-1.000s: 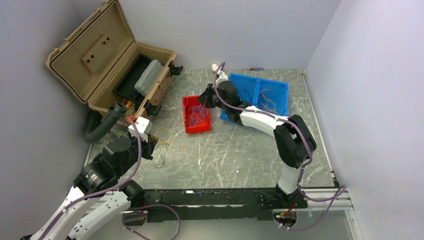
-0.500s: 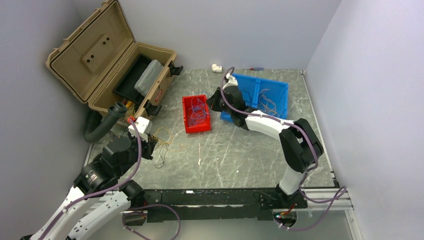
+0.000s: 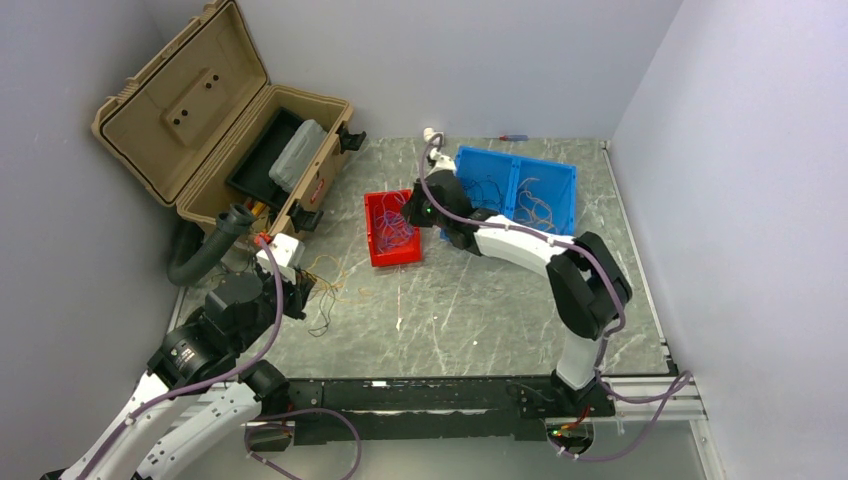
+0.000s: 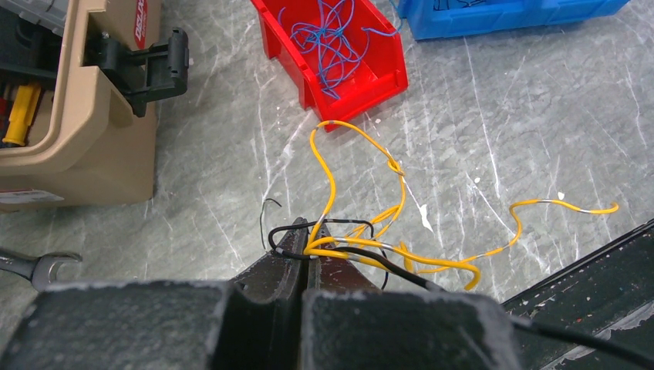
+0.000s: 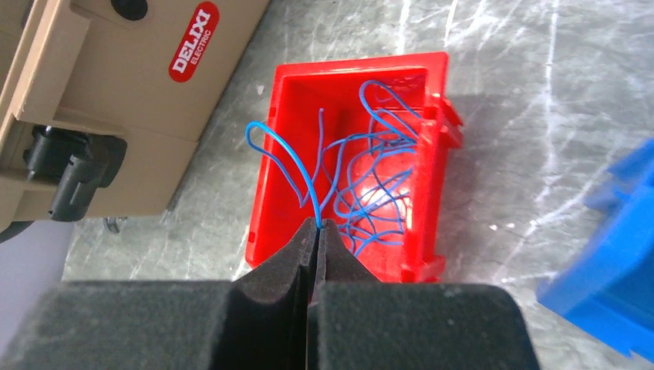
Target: Untangle the cables
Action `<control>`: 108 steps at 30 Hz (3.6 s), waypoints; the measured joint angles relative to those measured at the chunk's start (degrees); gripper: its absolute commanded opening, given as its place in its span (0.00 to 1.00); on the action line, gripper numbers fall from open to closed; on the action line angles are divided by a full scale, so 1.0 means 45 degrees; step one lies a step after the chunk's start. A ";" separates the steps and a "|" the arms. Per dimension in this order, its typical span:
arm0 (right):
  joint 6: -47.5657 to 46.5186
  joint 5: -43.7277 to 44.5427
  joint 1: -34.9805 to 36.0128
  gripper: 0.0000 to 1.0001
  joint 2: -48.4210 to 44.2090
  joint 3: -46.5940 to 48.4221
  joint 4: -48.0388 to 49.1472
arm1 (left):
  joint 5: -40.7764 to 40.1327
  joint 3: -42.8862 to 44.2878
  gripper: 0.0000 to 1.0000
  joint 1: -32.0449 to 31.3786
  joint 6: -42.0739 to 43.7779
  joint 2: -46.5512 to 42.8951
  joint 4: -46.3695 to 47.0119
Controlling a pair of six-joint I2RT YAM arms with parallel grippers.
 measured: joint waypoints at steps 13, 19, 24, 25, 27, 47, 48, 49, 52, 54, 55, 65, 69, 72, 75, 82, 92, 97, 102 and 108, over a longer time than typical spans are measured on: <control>-0.0369 0.1035 0.0612 0.00 0.4410 0.4532 -0.3308 | 0.0092 -0.0005 0.00 0.0000 0.0005 0.0000 0.0015; -0.0617 0.1622 0.0792 0.00 0.5697 0.6207 -0.4522 | 0.0180 -0.0005 0.00 0.0000 0.0010 0.0005 0.0015; -0.0869 0.1719 0.0889 0.06 0.6037 0.7004 -0.5183 | 0.0185 -0.0005 0.00 0.0000 0.0044 0.0005 0.0019; -0.0923 0.1739 0.0899 0.09 0.6037 0.7048 -0.5270 | 0.0185 -0.0005 0.00 0.0000 0.0049 0.0005 0.0019; -0.1054 0.1860 0.0903 0.14 0.5950 0.7072 -0.5406 | 0.0185 -0.0005 0.00 0.0000 0.0053 0.0015 0.0024; -0.2288 0.0903 0.0908 0.70 -0.1525 0.2900 -0.4760 | 0.0855 0.0272 0.00 0.0000 -0.0058 0.0874 -0.0034; -0.2370 0.0787 0.0908 0.70 -0.1923 0.2555 -0.4692 | 0.1015 0.0389 0.00 0.0000 -0.0112 0.1001 -0.0029; -0.2433 0.0636 0.0908 0.71 -0.2273 0.2254 -0.4677 | 0.1185 0.0476 0.00 0.0000 -0.0146 0.1083 -0.0005; -0.2759 0.0024 0.0908 0.76 -0.3871 0.0826 -0.4235 | 0.1851 0.0767 0.00 0.0000 -0.0403 0.1331 0.0087; -0.2939 -0.0427 0.0908 0.78 -0.5202 -0.0321 -0.3857 | 0.2453 0.0908 0.00 0.0000 -0.0690 0.1520 0.0296; -0.3021 -0.0656 0.0908 0.79 -0.5945 -0.0884 -0.3730 | 0.2735 0.0957 0.00 0.0000 -0.0801 0.1613 0.0393; -0.3570 -0.3385 0.0899 0.80 -1.1026 -0.5620 -0.2016 | 0.5605 0.0996 0.00 0.0000 -0.2429 0.2764 0.2827; -0.2997 -0.5119 0.0899 0.78 -1.2590 -0.8437 -0.0461 | 0.6091 0.0996 0.00 0.0000 -0.2924 0.3220 0.3638; -0.2297 -0.6110 0.0918 0.77 -1.3444 -0.9874 0.1098 | 0.6324 0.0996 0.00 0.0000 -0.3274 0.3531 0.4119; -0.1559 -0.6849 0.1039 0.77 -1.3697 -1.0754 0.3113 | 0.6538 0.0986 0.00 0.0000 -0.3628 0.3677 0.4614; -0.1088 -0.7436 0.1642 0.76 -1.2755 -1.0792 0.5853 | 0.6999 0.0874 0.00 0.0000 -0.4231 0.3866 0.5542; -0.1083 -0.6907 0.3007 0.68 -1.0200 -0.9811 0.8034 | 0.7383 0.0578 0.00 -0.0049 -0.4726 0.4148 0.6300; -0.1103 -0.6606 0.3507 0.40 -0.9126 -0.9355 0.9015 | 0.7422 0.0544 0.00 -0.0107 -0.4721 0.4231 0.6552; -0.1112 -0.6227 0.3857 0.00 -0.8631 -0.9034 0.9379 | 0.7407 0.0432 0.00 -0.0155 -0.4687 0.4221 0.6586; -0.1122 -0.4726 0.3934 0.00 -0.9350 -0.9039 0.8728 | 0.7004 0.0393 0.17 -0.0170 -0.4352 0.4007 0.6217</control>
